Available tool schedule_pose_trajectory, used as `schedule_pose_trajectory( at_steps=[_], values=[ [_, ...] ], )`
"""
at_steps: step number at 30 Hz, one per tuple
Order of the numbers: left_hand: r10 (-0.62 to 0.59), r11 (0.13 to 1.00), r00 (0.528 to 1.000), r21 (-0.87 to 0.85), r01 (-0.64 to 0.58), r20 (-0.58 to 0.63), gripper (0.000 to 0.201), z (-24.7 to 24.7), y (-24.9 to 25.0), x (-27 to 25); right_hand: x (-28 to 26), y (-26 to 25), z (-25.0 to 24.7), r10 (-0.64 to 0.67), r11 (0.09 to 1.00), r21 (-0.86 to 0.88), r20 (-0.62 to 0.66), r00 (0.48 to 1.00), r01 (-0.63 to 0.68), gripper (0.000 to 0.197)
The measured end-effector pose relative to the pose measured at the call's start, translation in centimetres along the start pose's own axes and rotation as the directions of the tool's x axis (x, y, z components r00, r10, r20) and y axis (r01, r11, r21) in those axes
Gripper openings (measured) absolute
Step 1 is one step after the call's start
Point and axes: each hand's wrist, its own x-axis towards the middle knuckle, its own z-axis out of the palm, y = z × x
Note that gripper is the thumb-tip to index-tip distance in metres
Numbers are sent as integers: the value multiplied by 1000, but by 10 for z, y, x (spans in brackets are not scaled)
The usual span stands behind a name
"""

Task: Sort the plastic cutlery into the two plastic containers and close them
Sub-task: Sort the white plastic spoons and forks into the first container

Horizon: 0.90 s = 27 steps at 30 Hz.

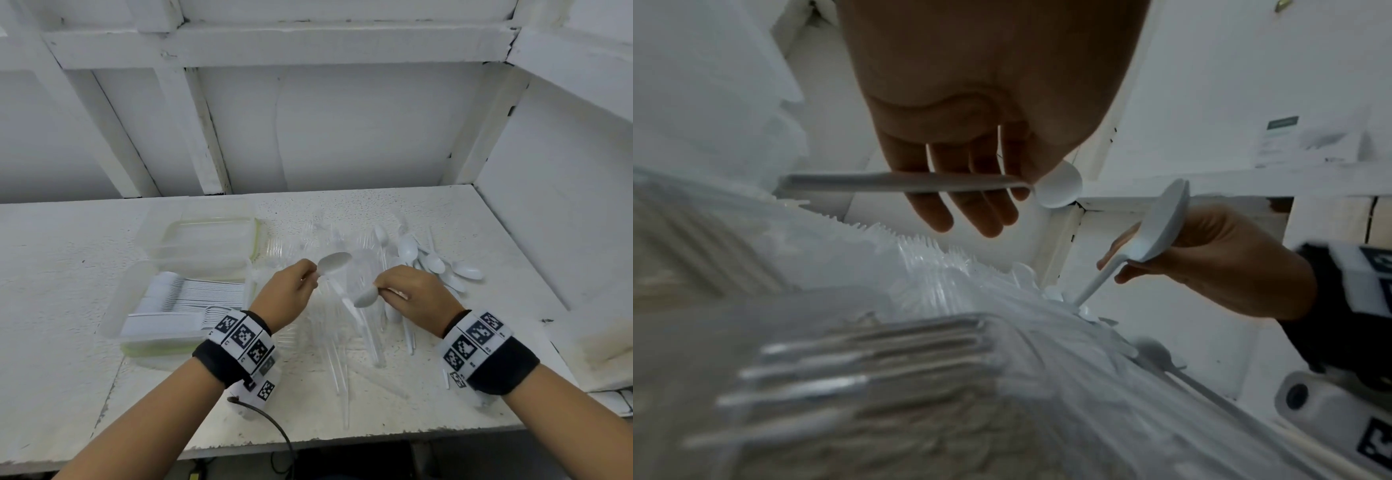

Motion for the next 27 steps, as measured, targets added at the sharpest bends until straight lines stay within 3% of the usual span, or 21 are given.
schedule_pose_trajectory(
  at_steps=[4,8,14,16,18,22,25,27],
  values=[
    [-64,996,998,-70,64,2,10,4,2,1,7,-4,7,55,998,4,-17,998,-55,29],
    [-151,976,988,-161,145,-27,12,6,-1,2,22,-8,12,109,993,44,-5,994,-109,14],
    [-255,929,962,-303,215,-99,13,2,-3,2,42,-20,12,216,976,-29,68,974,-215,20],
    [-275,920,953,-321,224,-124,14,1,-4,0,43,-24,10,227,973,28,15,974,-227,16],
    [-293,924,943,-301,237,-156,15,0,-4,-1,44,-28,6,280,946,193,-79,957,-261,12],
    [-328,940,930,-151,305,-165,20,4,0,3,42,-31,-2,448,867,370,-284,847,-334,8],
    [-366,931,922,-57,362,-125,15,11,2,12,36,-25,-4,555,803,349,-139,820,-484,19],
    [-394,919,912,-52,391,-110,19,15,3,20,30,-18,0,569,818,117,-16,822,-563,18]
  ],
)
